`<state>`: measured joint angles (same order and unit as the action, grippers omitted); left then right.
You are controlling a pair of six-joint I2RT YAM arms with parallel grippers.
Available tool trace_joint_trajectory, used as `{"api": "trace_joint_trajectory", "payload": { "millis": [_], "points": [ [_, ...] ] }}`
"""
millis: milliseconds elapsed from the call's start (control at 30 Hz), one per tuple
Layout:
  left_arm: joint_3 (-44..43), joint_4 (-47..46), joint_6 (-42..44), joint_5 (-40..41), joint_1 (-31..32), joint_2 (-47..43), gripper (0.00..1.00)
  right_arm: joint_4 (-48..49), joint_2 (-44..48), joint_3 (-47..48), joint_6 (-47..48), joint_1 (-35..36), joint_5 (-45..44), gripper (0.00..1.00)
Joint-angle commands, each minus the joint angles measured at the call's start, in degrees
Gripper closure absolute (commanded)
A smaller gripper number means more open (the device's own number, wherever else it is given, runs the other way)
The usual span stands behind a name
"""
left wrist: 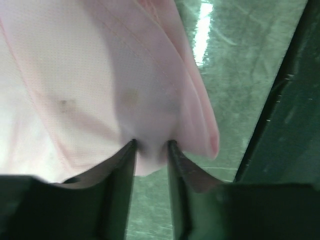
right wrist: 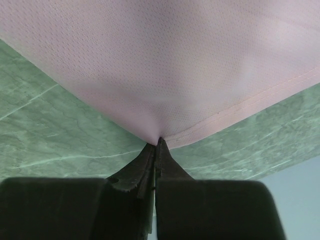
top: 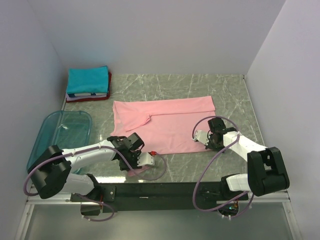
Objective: Fold and stack the t-shirts
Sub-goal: Fold the tshirt
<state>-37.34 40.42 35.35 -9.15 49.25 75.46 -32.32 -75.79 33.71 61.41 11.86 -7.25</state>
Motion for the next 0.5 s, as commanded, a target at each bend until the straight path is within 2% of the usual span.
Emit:
{"api": "trace_joint_trajectory", "payload": {
  "millis": [0,33,133,167,267,467],
  "points": [
    [1.9,-0.6,0.2,-0.6,1.2,2.8,0.65,0.7,-0.2,1.4,0.6,0.0,0.8,1.0],
    [2.6,-0.9,0.1,-0.5,1.2,2.8,0.69,0.2,-0.1,1.4,0.6,0.0,1.0,1.0],
    [2.5,0.1,0.1,-0.6,1.2,0.4,0.94,-0.7,0.9,1.5,0.8,0.0,1.6,1.0],
    [1.9,0.9,0.1,-1.0,1.2,-0.7,0.98,-1.2,1.4,1.6,0.9,0.0,1.9,1.0],
    [-1.1,6.1,0.9,-1.9,1.3,-4.8,0.99,-3.2,3.9,1.5,1.5,-0.1,2.1,1.0],
    [-8.7,16.5,1.3,-5.8,-1.2,-7.3,0.99,-8.5,9.2,3.4,3.5,-1.9,4.1,1.0]
  ]
}}
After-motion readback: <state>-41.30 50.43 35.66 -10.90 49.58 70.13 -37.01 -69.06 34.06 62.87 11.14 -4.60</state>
